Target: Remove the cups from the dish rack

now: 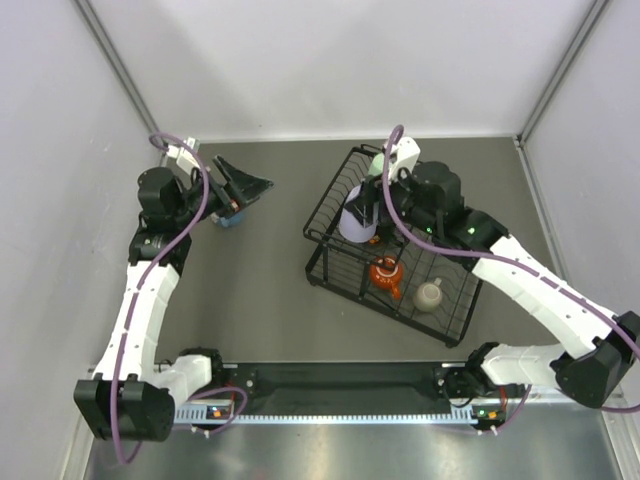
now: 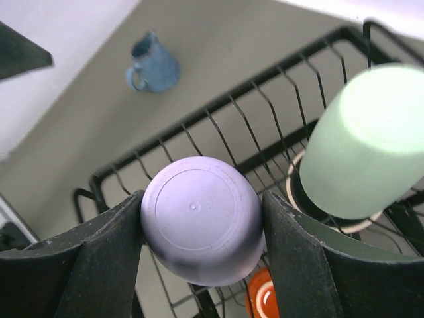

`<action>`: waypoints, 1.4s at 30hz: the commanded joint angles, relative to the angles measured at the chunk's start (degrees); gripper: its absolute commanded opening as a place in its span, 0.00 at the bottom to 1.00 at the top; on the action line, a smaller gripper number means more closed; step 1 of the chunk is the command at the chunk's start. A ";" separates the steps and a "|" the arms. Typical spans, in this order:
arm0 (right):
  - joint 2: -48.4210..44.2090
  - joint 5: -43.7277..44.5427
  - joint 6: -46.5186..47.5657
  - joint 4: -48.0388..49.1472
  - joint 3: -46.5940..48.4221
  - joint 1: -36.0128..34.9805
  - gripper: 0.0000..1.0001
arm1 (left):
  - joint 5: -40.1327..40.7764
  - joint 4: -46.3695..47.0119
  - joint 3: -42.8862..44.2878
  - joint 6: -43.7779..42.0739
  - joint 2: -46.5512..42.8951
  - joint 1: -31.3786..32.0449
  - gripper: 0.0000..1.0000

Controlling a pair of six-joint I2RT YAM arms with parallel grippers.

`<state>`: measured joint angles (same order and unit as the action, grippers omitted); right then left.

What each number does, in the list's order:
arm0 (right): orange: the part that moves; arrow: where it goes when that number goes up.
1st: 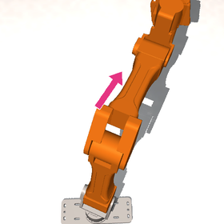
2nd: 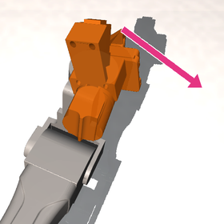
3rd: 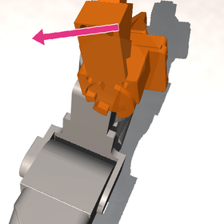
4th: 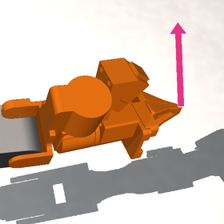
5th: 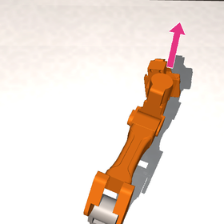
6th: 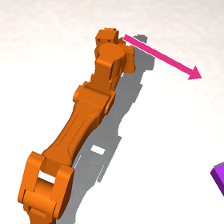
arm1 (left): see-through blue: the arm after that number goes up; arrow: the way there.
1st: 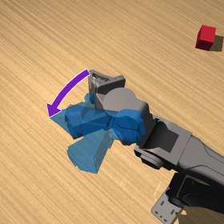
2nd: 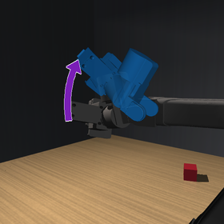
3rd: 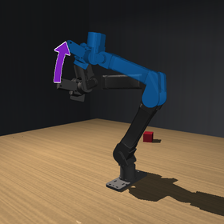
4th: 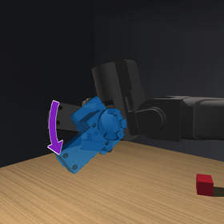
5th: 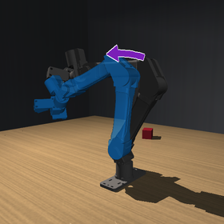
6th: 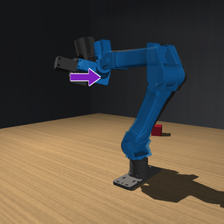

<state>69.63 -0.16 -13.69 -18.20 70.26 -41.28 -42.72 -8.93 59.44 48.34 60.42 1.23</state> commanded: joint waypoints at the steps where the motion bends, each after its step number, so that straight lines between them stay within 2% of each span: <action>1: -2.65 -1.68 -2.91 4.66 5.15 -1.00 0.00 | -3.50 6.11 0.15 3.85 -1.71 0.17 0.96; 8: -2.91 1.82 -7.12 8.78 8.84 -0.82 0.00 | -7.81 21.04 -1.87 17.65 -1.89 0.17 0.94; 13: -3.80 3.68 -13.53 21.78 6.73 -0.91 0.00 | -8.00 37.71 -5.73 31.52 -1.71 0.17 0.94; 16: -3.09 3.07 -16.97 30.28 5.07 -0.91 0.00 | -6.50 44.33 -7.75 38.03 -1.45 0.17 0.93; 20: -1.16 0.44 -24.53 41.20 2.17 -0.91 0.00 | -5.36 56.35 -9.25 43.94 -0.92 0.17 0.93; 23: 1.82 -5.61 -29.62 48.24 2.25 -0.82 0.00 | -4.39 62.95 -10.31 48.25 -0.83 0.17 0.92; 28: 7.62 -11.34 -38.76 57.65 2.34 -0.91 0.00 | -4.30 65.09 -10.22 50.19 -0.92 0.70 0.89; 39: 13.95 -15.13 -46.42 67.23 1.02 -1.17 0.00 | -4.30 65.18 -10.66 50.45 -1.10 0.87 0.80; 42: 15.01 -15.57 -48.35 69.52 0.49 -1.44 0.00 | -4.04 65.00 -10.84 50.10 -0.92 0.96 0.74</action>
<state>84.09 -14.06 -58.72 43.20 70.74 -41.52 -47.31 52.03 49.01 98.59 59.79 1.91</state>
